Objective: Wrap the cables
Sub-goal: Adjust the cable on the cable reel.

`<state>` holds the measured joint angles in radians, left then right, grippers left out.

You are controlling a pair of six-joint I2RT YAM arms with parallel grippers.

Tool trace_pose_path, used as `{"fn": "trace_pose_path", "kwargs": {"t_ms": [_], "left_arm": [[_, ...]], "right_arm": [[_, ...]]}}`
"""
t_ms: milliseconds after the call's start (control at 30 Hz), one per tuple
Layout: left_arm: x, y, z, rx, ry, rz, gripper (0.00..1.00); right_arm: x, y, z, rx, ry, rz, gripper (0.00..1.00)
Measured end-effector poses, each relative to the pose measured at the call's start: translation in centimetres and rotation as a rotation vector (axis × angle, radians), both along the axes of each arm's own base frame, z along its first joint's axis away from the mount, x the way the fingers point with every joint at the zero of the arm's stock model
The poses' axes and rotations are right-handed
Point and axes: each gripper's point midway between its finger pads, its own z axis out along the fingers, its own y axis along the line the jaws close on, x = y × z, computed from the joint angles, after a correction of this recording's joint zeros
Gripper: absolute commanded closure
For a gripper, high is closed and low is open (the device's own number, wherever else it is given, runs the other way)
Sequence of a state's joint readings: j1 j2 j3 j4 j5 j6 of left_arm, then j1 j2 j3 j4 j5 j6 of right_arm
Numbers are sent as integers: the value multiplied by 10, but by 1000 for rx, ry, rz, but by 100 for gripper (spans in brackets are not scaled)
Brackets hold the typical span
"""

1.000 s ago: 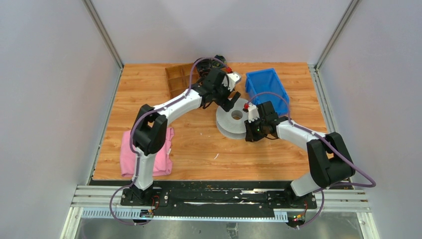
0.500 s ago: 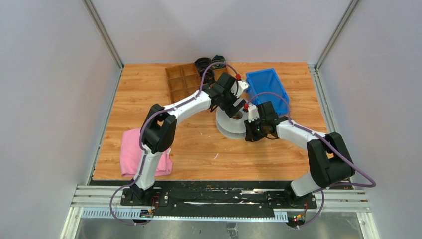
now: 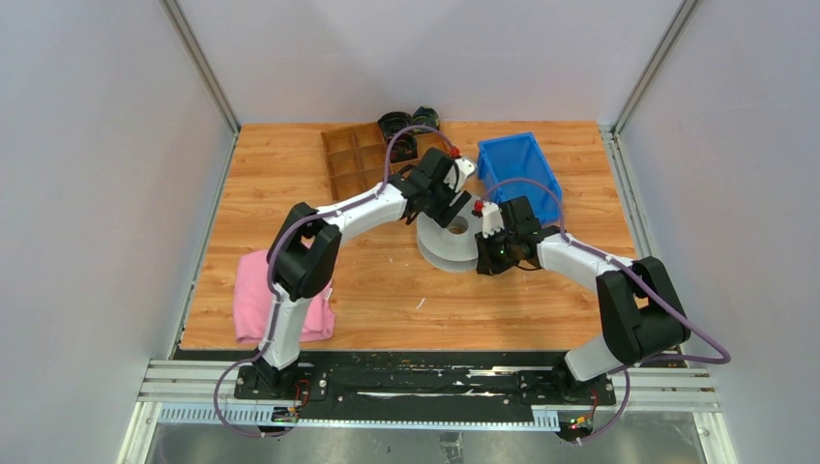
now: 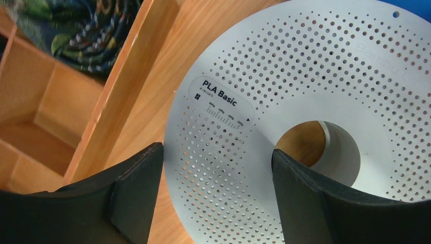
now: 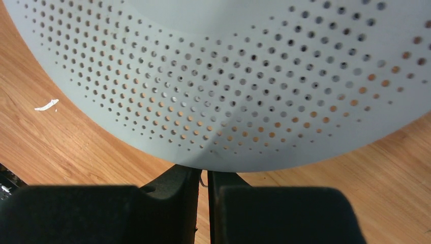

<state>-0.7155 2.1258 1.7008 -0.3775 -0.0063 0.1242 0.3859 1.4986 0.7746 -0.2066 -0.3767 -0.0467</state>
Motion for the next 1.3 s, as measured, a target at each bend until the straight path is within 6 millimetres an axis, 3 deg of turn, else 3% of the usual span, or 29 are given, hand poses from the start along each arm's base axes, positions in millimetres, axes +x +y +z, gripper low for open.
{"fn": "trace_pose_path", "kwargs": {"t_ms": [133,400,600,833,1300], "left_arm": [[-10,16,-1,-22,-10,71,29],[-43,65,-3,-85,-6,273,27],[-54,89,-1,-161,43,381,27],[-61,95,-1,-203,52,411,27],[-60,94,-1,-212,27,410,27]], "right_arm": [[0,1,1,7,0,4,91],[5,16,7,70,7,45,88],[5,28,1,124,45,73,76],[1,31,-4,159,101,60,72],[7,21,-1,189,119,15,49]]}}
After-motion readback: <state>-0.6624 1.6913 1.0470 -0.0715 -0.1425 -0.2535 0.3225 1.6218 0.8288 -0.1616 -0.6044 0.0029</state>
